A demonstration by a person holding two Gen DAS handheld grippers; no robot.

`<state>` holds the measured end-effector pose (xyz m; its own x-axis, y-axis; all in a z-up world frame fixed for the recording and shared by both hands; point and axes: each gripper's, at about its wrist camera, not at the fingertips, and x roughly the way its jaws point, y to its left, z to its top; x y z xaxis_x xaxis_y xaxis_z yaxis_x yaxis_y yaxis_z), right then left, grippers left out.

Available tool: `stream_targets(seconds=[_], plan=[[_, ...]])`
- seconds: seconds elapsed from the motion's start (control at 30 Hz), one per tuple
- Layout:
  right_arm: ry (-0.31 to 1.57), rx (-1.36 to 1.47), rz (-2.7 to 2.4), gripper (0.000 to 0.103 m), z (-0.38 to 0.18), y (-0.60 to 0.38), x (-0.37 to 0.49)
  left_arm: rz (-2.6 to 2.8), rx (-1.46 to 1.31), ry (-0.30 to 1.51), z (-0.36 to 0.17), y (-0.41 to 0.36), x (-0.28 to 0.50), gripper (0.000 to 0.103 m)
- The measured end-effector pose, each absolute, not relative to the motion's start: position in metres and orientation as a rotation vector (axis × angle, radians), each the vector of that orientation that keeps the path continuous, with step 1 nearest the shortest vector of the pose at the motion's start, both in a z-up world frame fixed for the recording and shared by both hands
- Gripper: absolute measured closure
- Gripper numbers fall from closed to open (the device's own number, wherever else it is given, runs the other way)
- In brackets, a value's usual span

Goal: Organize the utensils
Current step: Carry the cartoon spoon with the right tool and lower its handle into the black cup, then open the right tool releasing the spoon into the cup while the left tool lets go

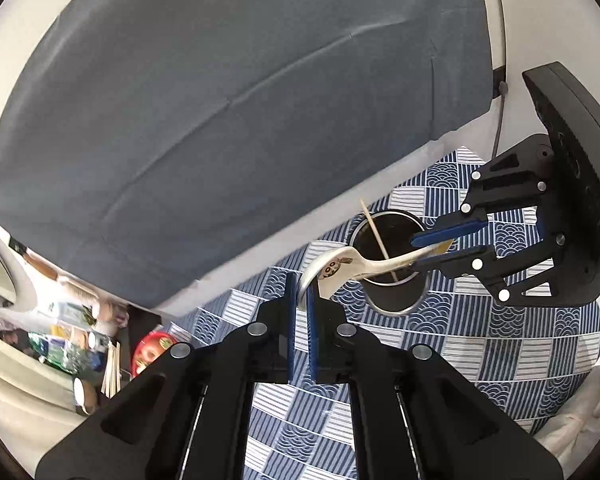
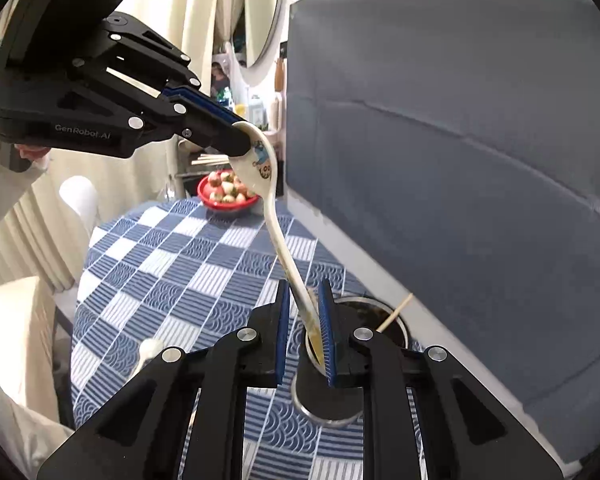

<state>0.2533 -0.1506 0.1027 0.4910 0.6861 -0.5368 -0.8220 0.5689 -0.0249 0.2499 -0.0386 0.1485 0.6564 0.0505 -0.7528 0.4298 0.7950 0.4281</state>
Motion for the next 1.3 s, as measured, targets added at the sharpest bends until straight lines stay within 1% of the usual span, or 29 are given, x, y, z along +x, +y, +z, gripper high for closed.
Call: stream_targets(seconds=[0.23, 0.53, 0.83, 0.93, 1.17, 1.23, 1.27, 1.3], plan=[[0.519, -0.265, 0.937, 0.090, 0.106, -0.147, 0.274, -0.244, 0.683, 0.835, 0.155, -0.042, 0.271, 0.097], [0.589, -0.158, 0.988, 0.091, 0.091, -0.154, 0.310, -0.290, 0.695, 0.826, 0.154, -0.059, 0.297, 0.095], [0.680, -0.087, 1.004, 0.092, 0.055, -0.151, 0.336, -0.354, 0.729, 0.856, 0.130, -0.083, 0.318, 0.094], [0.706, -0.109, 0.991, 0.093, 0.043, -0.149, 0.337, -0.388, 0.741, 0.870, 0.117, -0.092, 0.319, 0.094], [0.750, -0.149, 0.960, 0.093, 0.025, -0.151, 0.336, -0.415, 0.692, 0.904, 0.098, -0.086, 0.328, 0.095], [0.753, -0.167, 0.944, 0.091, 0.022, -0.150, 0.334, -0.424, 0.663, 0.912, 0.096, -0.081, 0.329, 0.094], [0.749, -0.178, 0.930, 0.091, 0.021, -0.150, 0.332, -0.422, 0.644, 0.910, 0.096, -0.078, 0.329, 0.093], [0.747, -0.187, 0.918, 0.089, 0.020, -0.150, 0.331, -0.415, 0.627, 0.898, 0.097, -0.073, 0.328, 0.079]])
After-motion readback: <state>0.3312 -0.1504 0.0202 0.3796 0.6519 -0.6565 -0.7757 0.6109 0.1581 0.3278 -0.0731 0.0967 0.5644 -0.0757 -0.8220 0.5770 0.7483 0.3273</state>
